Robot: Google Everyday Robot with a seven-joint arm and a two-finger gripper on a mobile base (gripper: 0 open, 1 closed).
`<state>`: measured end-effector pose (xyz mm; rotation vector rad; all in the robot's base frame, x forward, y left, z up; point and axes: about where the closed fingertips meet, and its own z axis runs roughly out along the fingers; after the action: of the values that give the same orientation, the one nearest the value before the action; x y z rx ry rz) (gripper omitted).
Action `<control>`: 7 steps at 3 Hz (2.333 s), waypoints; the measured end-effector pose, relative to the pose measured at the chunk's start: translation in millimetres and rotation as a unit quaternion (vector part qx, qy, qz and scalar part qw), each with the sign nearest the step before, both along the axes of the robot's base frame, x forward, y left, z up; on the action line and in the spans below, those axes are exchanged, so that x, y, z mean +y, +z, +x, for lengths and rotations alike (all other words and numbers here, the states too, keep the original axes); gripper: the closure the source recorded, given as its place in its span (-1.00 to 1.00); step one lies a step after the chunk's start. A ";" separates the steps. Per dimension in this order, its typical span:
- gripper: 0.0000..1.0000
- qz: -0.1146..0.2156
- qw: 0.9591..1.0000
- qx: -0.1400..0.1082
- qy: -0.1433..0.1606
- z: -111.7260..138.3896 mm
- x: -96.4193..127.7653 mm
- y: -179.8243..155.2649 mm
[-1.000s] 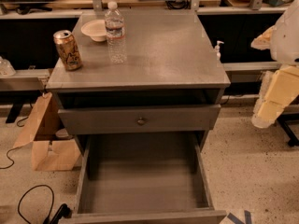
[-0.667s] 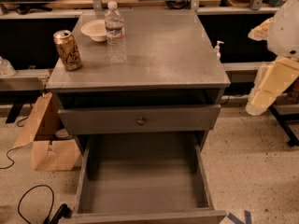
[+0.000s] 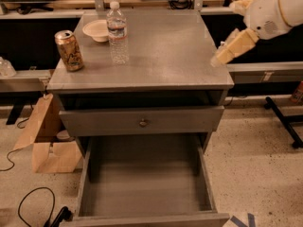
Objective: Place water bottle into middle drawer
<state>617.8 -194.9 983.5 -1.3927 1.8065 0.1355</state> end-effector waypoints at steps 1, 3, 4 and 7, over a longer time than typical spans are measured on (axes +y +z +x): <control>-1.00 0.142 0.989 -0.044 0.027 56.6 39.1 -12.0; -1.00 0.241 0.967 -0.072 0.024 84.4 68.7 -17.3; -1.00 0.246 0.967 -0.058 0.042 98.6 90.0 -25.7; -1.00 0.368 0.921 0.022 0.127 167.3 247.1 -72.4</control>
Offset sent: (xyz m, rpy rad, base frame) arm 0.0986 0.0809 -0.0408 0.6340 -0.1609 0.0254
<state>785.1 52.1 911.1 -1.0540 1.3677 0.8923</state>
